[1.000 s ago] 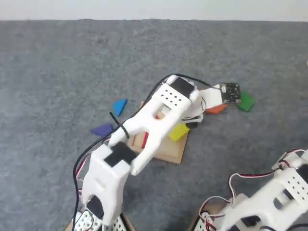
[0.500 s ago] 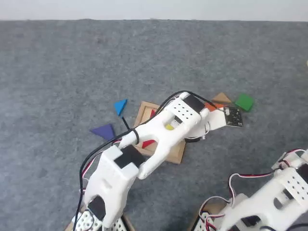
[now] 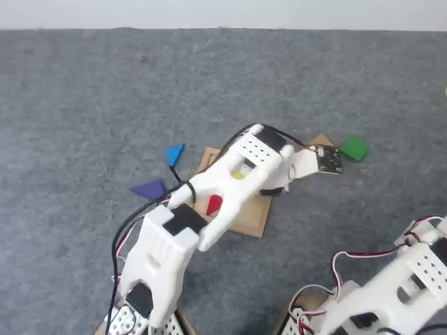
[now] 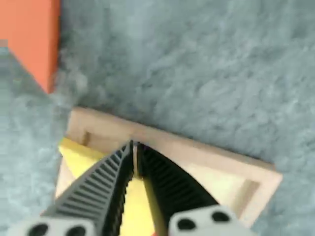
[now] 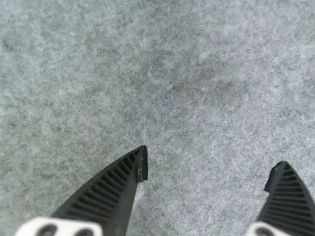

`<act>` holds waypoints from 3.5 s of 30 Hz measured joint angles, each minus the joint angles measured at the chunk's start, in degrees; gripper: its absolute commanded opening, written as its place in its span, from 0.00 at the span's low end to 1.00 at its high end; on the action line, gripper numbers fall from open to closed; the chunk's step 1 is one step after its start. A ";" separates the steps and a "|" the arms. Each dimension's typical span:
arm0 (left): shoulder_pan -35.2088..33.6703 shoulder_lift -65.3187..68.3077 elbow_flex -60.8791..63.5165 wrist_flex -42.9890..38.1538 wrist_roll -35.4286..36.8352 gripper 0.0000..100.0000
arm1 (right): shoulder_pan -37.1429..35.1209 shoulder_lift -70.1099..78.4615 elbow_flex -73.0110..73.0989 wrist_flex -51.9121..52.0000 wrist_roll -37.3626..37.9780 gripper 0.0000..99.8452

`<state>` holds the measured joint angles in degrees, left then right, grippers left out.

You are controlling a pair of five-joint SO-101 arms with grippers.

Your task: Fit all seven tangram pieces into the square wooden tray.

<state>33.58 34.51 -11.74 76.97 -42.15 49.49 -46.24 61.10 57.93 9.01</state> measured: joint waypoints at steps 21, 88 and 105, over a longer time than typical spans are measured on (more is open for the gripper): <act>-10.99 -11.96 12.22 7.12 0.97 0.02 | -0.44 0.00 1.05 -1.76 0.00 0.38; 5.71 -8.18 7.82 -2.55 9.85 0.02 | -0.53 0.00 1.05 -2.29 0.00 0.38; 3.87 5.80 -4.48 -2.99 9.85 0.02 | -0.53 0.00 1.05 -2.29 0.00 0.38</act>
<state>37.45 40.31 -16.22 73.98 -32.31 48.97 -46.24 62.15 55.65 9.01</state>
